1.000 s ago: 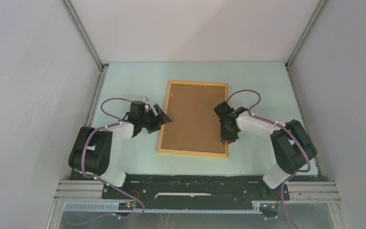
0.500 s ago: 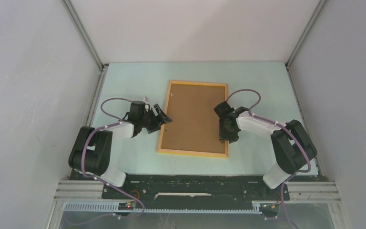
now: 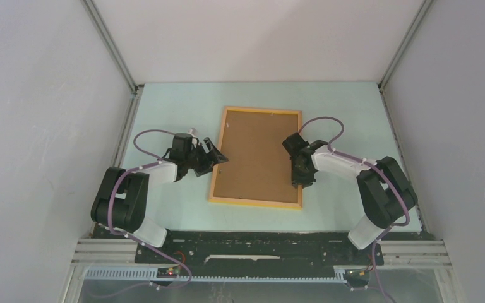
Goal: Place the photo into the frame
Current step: Install the photo frame at the center of the board.
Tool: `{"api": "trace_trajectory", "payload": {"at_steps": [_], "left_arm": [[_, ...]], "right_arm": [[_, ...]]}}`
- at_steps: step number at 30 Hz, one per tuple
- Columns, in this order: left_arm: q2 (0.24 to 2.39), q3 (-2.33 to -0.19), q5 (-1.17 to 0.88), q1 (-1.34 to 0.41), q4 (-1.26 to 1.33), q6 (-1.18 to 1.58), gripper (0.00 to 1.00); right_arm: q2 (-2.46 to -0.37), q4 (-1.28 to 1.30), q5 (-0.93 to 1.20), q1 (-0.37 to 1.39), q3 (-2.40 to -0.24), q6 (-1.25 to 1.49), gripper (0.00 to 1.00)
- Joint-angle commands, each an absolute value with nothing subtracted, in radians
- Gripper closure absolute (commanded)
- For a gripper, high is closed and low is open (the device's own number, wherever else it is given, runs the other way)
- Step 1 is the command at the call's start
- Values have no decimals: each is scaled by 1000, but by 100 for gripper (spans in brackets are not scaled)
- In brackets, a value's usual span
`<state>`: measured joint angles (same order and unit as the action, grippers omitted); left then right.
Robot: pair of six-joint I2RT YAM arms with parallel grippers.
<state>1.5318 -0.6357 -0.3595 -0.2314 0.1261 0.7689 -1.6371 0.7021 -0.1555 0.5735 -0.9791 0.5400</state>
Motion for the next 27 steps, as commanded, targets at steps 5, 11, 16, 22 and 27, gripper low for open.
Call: {"api": "trace_trajectory", "payload": {"at_steps": [5, 11, 16, 22, 27], "left_arm": [[1516, -615, -371, -239, 148, 771, 17], [1512, -613, -365, -239, 147, 769, 17], [1465, -596, -344, -241, 131, 762, 14], [1419, -603, -306, -250, 8, 731, 14], [1389, -685, -187, -327, -189, 649, 17]], "right_arm": [[-1678, 650, -205, 575, -989, 532, 85], [-1661, 656, -182, 576, -989, 527, 86], [-1598, 665, -147, 599, -989, 508, 51], [-1579, 591, -78, 538, -992, 485, 42], [-1645, 510, -29, 433, -1023, 478, 41]]}}
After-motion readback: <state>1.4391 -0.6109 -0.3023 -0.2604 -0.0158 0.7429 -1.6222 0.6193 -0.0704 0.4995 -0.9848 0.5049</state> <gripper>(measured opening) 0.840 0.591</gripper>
